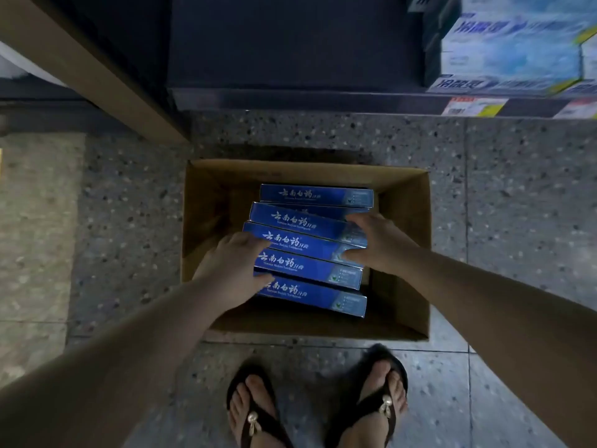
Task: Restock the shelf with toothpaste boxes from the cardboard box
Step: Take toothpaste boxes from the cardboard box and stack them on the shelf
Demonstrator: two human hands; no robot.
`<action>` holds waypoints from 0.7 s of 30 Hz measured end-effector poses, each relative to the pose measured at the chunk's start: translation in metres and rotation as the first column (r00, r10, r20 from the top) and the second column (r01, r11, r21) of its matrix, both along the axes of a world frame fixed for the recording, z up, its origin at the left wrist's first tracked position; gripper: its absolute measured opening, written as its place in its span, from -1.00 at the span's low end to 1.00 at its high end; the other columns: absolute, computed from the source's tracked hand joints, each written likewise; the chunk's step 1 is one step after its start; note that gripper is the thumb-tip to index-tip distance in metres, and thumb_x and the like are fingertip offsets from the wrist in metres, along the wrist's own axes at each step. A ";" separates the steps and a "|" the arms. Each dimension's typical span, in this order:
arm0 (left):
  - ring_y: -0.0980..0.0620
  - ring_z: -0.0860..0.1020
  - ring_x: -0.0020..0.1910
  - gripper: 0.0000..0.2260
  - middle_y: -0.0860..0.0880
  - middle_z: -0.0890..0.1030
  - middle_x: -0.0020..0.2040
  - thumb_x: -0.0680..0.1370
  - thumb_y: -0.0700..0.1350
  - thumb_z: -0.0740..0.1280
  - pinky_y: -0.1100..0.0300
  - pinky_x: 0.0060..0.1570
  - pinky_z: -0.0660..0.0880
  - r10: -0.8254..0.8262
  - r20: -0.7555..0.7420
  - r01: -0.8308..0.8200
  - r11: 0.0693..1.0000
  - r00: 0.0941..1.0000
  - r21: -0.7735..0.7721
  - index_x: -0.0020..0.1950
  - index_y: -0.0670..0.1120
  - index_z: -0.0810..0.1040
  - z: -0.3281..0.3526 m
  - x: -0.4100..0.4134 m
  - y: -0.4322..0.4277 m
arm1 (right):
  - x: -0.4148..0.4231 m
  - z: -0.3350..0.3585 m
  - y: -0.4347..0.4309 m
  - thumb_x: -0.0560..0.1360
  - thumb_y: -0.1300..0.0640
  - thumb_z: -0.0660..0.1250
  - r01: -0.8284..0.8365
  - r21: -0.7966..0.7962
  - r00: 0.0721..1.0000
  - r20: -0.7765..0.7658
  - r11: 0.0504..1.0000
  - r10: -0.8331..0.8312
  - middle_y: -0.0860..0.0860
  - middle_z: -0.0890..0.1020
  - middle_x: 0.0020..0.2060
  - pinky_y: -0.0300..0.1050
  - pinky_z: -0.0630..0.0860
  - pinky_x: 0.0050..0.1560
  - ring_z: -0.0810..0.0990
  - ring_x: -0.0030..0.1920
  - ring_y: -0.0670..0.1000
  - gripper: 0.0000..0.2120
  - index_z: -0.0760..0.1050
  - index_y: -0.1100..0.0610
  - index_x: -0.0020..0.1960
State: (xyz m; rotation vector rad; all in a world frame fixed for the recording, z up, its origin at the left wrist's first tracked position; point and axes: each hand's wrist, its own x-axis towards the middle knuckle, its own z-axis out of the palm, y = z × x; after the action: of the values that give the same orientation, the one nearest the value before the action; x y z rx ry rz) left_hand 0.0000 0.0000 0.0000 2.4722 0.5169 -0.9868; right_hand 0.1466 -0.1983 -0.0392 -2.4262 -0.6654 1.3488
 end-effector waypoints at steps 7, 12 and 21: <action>-0.03 0.20 0.43 -0.31 -0.01 0.20 0.46 0.41 0.18 0.33 0.01 0.35 0.25 0.076 0.098 -0.080 0.996 0.992 0.038 0.45 0.06 0.12 -0.027 0.005 0.013 | 0.005 -0.040 -0.004 0.32 -0.11 0.43 0.004 0.042 1.000 -0.029 0.999 -0.003 0.06 0.28 0.42 0.17 0.29 0.35 0.22 0.40 0.10 -0.19 0.11 -0.01 0.45; -0.06 0.24 0.41 -0.28 -0.03 0.23 0.45 0.39 0.12 0.39 -0.01 0.32 0.29 0.185 0.144 -0.189 0.982 0.972 0.017 0.45 0.05 0.12 -0.031 0.004 0.020 | -0.002 -0.040 -0.007 0.30 -0.03 0.47 0.118 0.092 0.992 -0.044 0.989 -0.114 0.02 0.46 0.20 0.05 0.45 0.17 0.41 0.23 0.04 -0.40 0.32 -0.01 0.27; -0.04 0.16 0.45 -0.23 -0.01 0.20 0.47 0.35 0.11 0.43 -0.03 0.39 0.19 0.058 0.093 -0.063 0.996 0.994 0.057 0.44 0.03 0.11 -0.044 0.017 0.020 | 0.008 0.014 -0.036 0.37 0.21 0.41 0.309 0.196 0.933 0.128 0.931 -0.336 -0.14 0.47 -0.21 -0.36 0.33 -0.31 0.46 -0.22 -0.15 -0.59 0.38 0.00 0.16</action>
State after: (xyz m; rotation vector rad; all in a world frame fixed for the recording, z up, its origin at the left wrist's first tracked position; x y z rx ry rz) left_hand 0.0165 0.0204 -0.0442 2.5251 0.5958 -0.8427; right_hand 0.1547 -0.2342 -0.0247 -2.3879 -0.3755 0.9343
